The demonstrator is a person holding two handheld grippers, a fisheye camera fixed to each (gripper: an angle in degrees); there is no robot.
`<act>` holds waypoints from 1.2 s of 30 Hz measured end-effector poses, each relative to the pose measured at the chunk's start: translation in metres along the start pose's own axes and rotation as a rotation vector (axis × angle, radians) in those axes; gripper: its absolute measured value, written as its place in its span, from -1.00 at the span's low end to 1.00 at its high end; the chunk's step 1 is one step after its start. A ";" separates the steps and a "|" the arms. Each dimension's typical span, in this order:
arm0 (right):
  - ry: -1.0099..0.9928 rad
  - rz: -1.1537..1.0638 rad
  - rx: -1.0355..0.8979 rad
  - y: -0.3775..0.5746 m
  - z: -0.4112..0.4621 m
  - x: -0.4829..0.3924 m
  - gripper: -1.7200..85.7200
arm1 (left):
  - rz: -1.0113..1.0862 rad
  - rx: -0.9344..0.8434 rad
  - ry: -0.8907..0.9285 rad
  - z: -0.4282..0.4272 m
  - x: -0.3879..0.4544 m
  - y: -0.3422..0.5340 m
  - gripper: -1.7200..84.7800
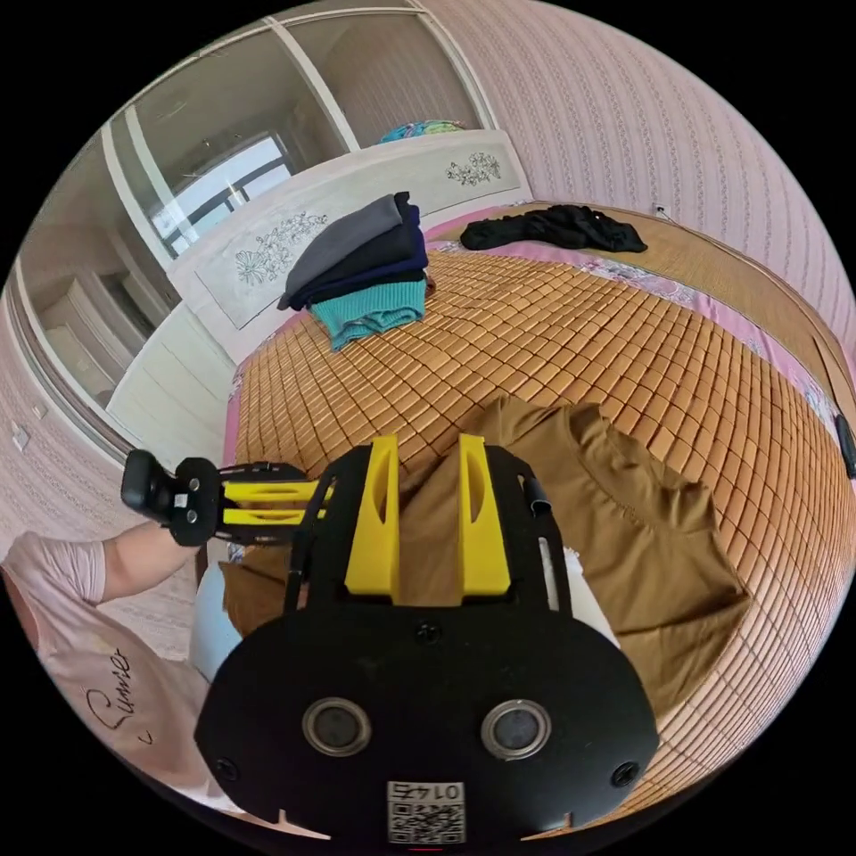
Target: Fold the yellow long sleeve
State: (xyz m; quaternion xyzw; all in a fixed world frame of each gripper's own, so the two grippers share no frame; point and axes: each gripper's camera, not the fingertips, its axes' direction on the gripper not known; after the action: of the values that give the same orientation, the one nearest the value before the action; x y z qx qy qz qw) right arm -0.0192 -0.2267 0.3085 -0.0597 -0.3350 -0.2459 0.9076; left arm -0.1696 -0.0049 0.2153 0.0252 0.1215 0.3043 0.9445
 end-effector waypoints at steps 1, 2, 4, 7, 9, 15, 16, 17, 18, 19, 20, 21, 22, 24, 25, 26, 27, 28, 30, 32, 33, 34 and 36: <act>0.023 0.010 -0.014 -0.008 0.010 0.003 -0.72 | -0.018 -0.032 0.023 0.012 -0.007 -0.001 -0.87; 0.075 0.028 -0.055 -0.020 0.029 0.009 -0.72 | -0.024 -0.049 0.041 0.018 -0.011 -0.001 -0.88; 0.140 0.089 -0.153 -0.034 0.053 0.021 -0.78 | -0.035 -0.054 0.082 0.023 -0.026 -0.002 -0.94; 0.168 0.064 -0.185 -0.045 0.058 0.023 -0.93 | -0.069 -0.059 0.084 0.026 -0.043 0.004 -0.97; 0.154 0.025 -0.165 -0.055 0.049 0.021 -0.95 | -0.113 -0.060 0.116 0.026 -0.055 0.009 -0.98; 0.122 -0.001 -0.169 -0.074 0.058 0.026 -0.97 | -0.206 -0.111 0.178 0.038 -0.085 0.014 -0.98; 0.132 -0.002 -0.190 -0.075 0.065 0.027 -0.97 | -0.204 -0.114 0.184 0.044 -0.086 0.015 -0.98; 0.167 -0.004 -0.237 -0.073 0.079 0.030 -0.96 | -0.212 -0.110 0.182 0.045 -0.087 0.015 -0.98; 0.190 -0.025 -0.255 -0.070 0.088 0.031 -0.96 | -0.218 -0.113 0.183 0.047 -0.089 0.016 -0.98; 0.185 -0.031 -0.229 -0.068 0.085 0.031 -0.95 | -0.215 -0.118 0.171 0.046 -0.091 0.017 -0.97; 0.160 -0.018 -0.203 -0.067 0.078 0.035 -0.93 | -0.217 -0.121 0.156 0.046 -0.092 0.018 -0.97; 0.123 0.009 -0.200 -0.064 0.069 0.041 -0.88 | -0.211 -0.124 0.135 0.042 -0.092 0.021 -0.96; 0.102 0.016 -0.198 -0.062 0.063 0.043 -0.85 | -0.197 -0.103 0.116 0.033 -0.092 0.025 -0.96; 0.124 -0.001 -0.078 -0.035 0.014 0.047 -0.80 | -0.177 -0.064 0.044 0.017 -0.089 0.035 -0.96; 0.159 -0.004 -0.030 -0.024 -0.001 0.047 -0.80 | -0.149 -0.045 -0.025 0.005 -0.084 0.044 -0.96; 0.205 -0.004 0.049 0.003 -0.033 0.047 -0.80 | -0.132 -0.039 -0.059 -0.001 -0.079 0.050 -0.96; 0.202 -0.002 0.093 0.036 -0.064 0.045 -0.80 | -0.097 -0.023 -0.103 -0.013 -0.068 0.063 -0.96; 0.189 0.000 0.111 0.054 -0.080 0.044 -0.80 | -0.078 -0.010 -0.101 -0.025 -0.057 0.078 -0.97; 0.161 0.027 0.150 0.140 -0.132 0.032 -0.81 | -0.088 0.023 -0.032 -0.040 -0.038 0.104 -0.97; 0.145 0.084 0.151 0.209 -0.156 0.020 -0.83 | -0.126 0.044 0.052 -0.051 -0.019 0.130 -0.97; 0.143 0.137 0.127 0.253 -0.167 0.013 -0.83 | -0.157 0.047 0.100 -0.056 -0.007 0.147 -0.97; 0.150 0.169 0.109 0.273 -0.170 0.010 -0.83 | -0.196 0.045 0.151 -0.059 0.001 0.163 -0.97; 0.185 0.335 0.060 0.346 -0.183 0.004 -0.82 | -0.248 0.041 0.207 -0.062 0.007 0.183 -0.97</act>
State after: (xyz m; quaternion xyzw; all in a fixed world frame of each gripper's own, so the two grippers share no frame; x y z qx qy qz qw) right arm 0.2578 0.0232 0.1898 -0.0647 -0.2429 -0.0858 0.9641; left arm -0.2832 0.1462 0.1762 -0.0021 0.2265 0.1839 0.9565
